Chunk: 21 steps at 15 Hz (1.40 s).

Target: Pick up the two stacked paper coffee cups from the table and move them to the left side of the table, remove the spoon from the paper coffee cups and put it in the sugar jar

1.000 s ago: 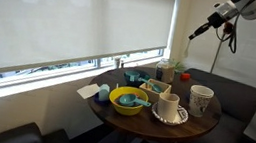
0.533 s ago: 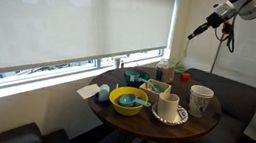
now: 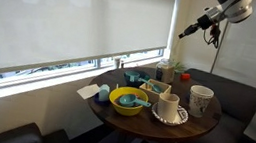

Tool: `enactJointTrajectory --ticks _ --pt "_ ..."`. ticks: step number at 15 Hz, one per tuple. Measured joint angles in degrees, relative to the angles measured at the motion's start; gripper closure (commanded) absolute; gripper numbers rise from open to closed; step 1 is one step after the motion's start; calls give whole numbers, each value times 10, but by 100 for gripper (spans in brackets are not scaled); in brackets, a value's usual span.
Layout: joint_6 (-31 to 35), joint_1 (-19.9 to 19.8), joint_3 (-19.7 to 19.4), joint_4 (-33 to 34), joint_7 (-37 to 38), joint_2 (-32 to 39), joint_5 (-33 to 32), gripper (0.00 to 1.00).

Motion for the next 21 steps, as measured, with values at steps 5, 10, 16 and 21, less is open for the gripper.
enactJointTrajectory --ticks 5,10,16,21 --pt "-43 -32 41 68 6 75 2 99" --pt "-76 -40 57 112 37 116 -20 99" --pt "-100 -41 64 135 101 127 -106 99" --pt "-113 -38 65 140 109 132 -113 99"
